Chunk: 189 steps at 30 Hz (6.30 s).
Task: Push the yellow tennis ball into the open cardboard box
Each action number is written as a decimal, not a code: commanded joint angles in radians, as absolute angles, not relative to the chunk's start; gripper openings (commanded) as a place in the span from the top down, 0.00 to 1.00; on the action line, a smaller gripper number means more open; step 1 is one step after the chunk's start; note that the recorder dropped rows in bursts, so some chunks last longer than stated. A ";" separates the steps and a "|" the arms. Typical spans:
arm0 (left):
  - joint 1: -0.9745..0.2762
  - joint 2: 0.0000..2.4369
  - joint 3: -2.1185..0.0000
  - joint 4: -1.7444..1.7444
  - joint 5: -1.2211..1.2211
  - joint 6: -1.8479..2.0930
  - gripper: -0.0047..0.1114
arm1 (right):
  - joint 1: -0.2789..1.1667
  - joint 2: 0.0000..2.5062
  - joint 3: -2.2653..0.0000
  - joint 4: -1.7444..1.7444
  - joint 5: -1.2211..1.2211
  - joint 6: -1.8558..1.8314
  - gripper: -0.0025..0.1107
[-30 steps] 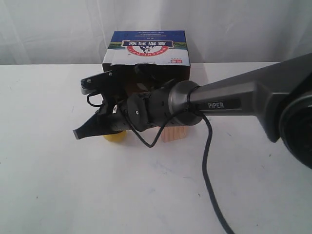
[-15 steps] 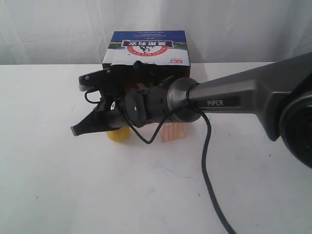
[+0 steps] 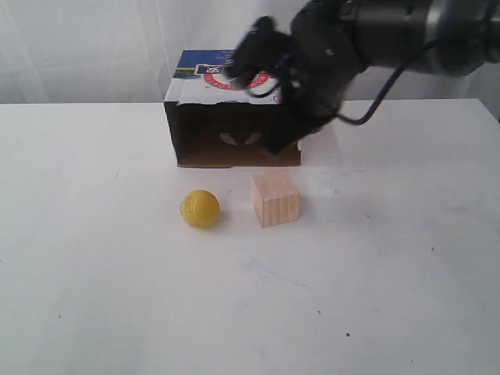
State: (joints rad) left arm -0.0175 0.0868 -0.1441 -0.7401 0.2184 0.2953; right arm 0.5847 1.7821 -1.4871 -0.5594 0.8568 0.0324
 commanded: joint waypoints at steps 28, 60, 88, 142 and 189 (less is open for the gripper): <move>-0.256 1.611 -0.596 -1.692 0.558 1.985 0.96 | 0.249 1.366 -1.007 -0.204 1.175 0.026 0.98; -0.252 1.909 -0.827 -1.744 0.485 2.112 0.96 | 0.249 1.359 -0.917 -0.210 1.088 0.029 0.98; -0.241 1.999 -1.116 -1.469 0.511 1.815 0.96 | 0.249 1.359 -0.917 -0.210 1.039 0.044 0.98; 0.057 2.126 -1.216 -1.744 0.736 1.967 0.96 | 0.249 1.368 -0.917 -0.146 0.920 0.056 0.98; 0.157 2.290 -1.705 -1.299 0.840 1.470 0.96 | 0.249 1.368 -0.917 -0.142 0.865 0.056 0.98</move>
State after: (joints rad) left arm 0.1598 2.3358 -1.7102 -1.3055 0.8219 1.4961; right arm 0.2542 1.3725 -0.9211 -0.1422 0.8888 0.0516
